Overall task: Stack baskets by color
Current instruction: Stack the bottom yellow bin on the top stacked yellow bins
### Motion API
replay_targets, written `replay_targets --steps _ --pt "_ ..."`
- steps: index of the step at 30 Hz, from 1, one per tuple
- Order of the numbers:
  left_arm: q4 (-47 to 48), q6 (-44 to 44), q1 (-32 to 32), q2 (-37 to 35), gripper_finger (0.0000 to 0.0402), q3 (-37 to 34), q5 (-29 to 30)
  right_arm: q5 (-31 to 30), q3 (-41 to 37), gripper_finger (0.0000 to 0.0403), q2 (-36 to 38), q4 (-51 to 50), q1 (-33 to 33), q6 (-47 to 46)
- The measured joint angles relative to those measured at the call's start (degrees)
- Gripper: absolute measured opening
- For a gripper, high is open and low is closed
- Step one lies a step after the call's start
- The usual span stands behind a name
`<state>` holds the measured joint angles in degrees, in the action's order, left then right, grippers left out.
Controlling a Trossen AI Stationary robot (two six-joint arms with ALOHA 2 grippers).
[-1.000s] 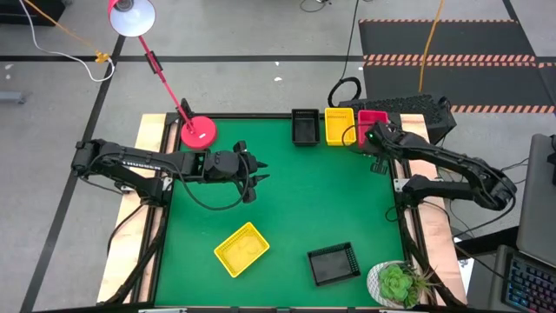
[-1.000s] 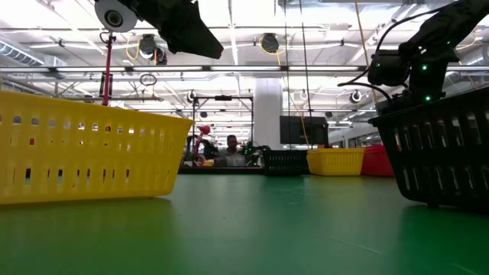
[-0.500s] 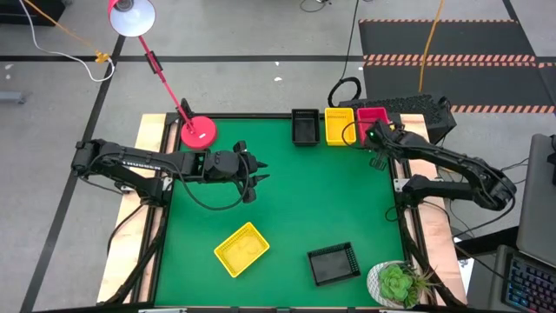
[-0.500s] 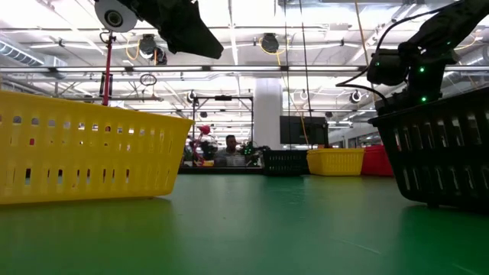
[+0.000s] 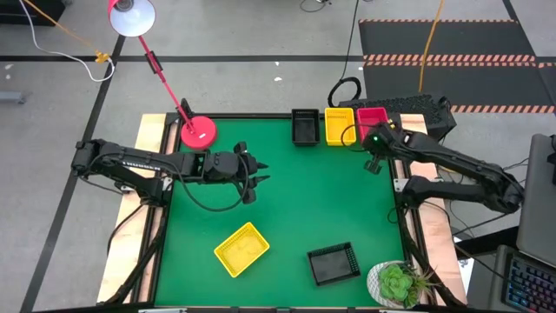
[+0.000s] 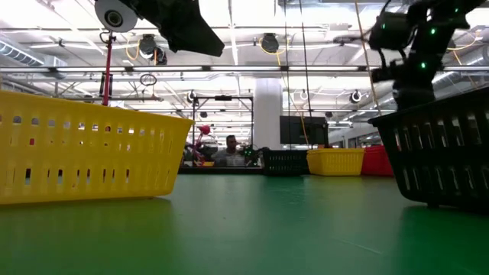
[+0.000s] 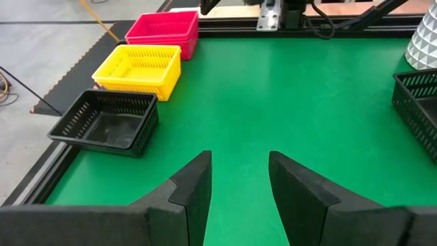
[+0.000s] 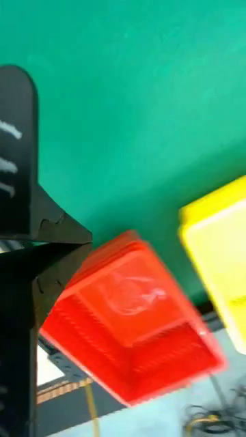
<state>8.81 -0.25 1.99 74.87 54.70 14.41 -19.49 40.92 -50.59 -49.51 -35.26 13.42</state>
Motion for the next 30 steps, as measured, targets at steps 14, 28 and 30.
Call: replay_targets --steps 14,28,30 --pt "-0.12 -0.22 -0.03 0.00 0.0147 0.00 0.00 15.09 8.90 0.0000 0.64 5.90 18.23 -16.21" --pt "-0.10 -1.75 0.85 0.00 0.0147 0.00 0.01 8.56 8.92 0.0000 -0.08 11.56 43.44 -29.44" --pt "-0.08 -1.75 1.37 0.00 0.0147 0.00 0.01 4.98 8.92 0.0000 -0.84 11.68 47.82 -30.78"
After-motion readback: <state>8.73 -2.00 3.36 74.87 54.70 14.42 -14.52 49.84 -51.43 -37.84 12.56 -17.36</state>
